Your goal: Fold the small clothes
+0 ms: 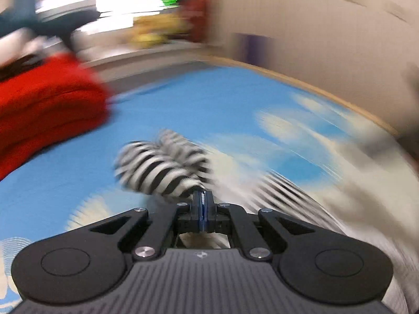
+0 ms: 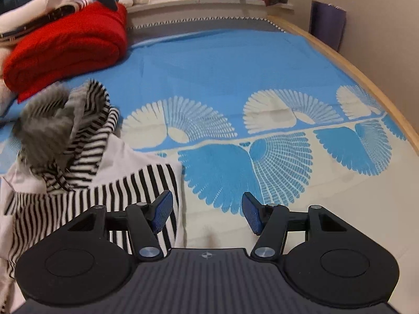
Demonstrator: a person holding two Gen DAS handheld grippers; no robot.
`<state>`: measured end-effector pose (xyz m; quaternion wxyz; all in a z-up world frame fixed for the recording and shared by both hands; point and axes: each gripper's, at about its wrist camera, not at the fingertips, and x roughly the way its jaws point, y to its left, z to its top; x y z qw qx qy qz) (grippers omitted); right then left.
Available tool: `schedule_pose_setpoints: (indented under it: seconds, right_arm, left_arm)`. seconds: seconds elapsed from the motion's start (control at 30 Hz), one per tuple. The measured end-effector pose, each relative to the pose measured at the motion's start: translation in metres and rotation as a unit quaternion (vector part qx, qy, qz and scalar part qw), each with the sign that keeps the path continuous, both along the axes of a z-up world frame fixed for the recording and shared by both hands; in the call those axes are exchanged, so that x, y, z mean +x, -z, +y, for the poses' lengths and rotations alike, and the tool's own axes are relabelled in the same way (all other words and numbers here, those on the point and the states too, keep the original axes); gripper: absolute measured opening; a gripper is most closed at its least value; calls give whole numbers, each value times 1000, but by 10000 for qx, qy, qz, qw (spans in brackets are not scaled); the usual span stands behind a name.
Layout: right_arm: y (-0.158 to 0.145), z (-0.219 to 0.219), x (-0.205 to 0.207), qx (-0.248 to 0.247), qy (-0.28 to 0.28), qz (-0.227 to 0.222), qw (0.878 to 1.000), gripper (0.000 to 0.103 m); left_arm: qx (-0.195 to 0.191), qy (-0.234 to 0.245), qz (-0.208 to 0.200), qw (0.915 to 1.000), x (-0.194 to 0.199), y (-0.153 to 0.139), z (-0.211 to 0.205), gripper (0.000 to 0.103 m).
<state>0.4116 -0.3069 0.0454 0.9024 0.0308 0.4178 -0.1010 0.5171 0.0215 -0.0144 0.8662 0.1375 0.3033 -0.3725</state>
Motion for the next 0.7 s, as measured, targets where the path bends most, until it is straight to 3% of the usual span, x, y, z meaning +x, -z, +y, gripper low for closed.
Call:
schedule_pose_setpoints:
  seconds: [0.07, 0.13, 0.2, 0.27, 0.3, 0.37, 0.43, 0.5, 0.53, 0.57, 0.67, 0.7]
  right_arm:
    - [-6, 2, -4, 74, 35, -102, 9999, 60]
    - [-10, 4, -7, 139, 36, -196, 9997, 60]
    - [-11, 9, -10, 204, 5, -238, 9995, 60]
    - [-11, 13, -12, 317, -25, -255, 9992, 60]
    - [-10, 17, -12, 378, -43, -258, 9989, 60]
    - [-7, 23, -12, 561, -70, -228, 9981, 60]
    - [-3, 29, -8, 892, -128, -152, 9958, 59]
    - [4, 36, -4, 1225, -162, -6, 9923, 59]
    - [10, 39, -3, 1392, -186, 116, 9900, 59]
    - [16, 42, -2, 1548, -220, 259, 9874, 59]
    - [40, 48, 3, 1905, -186, 784, 9784, 59]
    - [48, 48, 4, 1978, -115, 956, 9755, 59]
  left_arm:
    - [426, 787, 344, 9954, -65, 7, 8, 1]
    - [878, 1106, 962, 9853, -105, 17, 24, 3]
    - [813, 795, 1257, 9855, -122, 13, 43, 5]
    - [134, -157, 1248, 9920, -120, -2, 65, 10]
    - [-198, -735, 1324, 9883, -111, -5, 74, 13]
    - [-654, -1989, 1603, 9646, -89, 0, 83, 20]
    - [-856, -2878, 1881, 9351, -68, 20, 86, 20]
    - [-952, -3264, 2298, 9119, -47, 45, 84, 20]
    - [-870, -3514, 2672, 8931, -36, 60, 81, 20]
    - [-883, -3651, 2915, 8797, -37, 70, 86, 21]
    - [-1123, -3885, 3502, 8449, -28, 96, 85, 40]
    - [-1184, -3969, 3629, 8347, -26, 101, 87, 41]
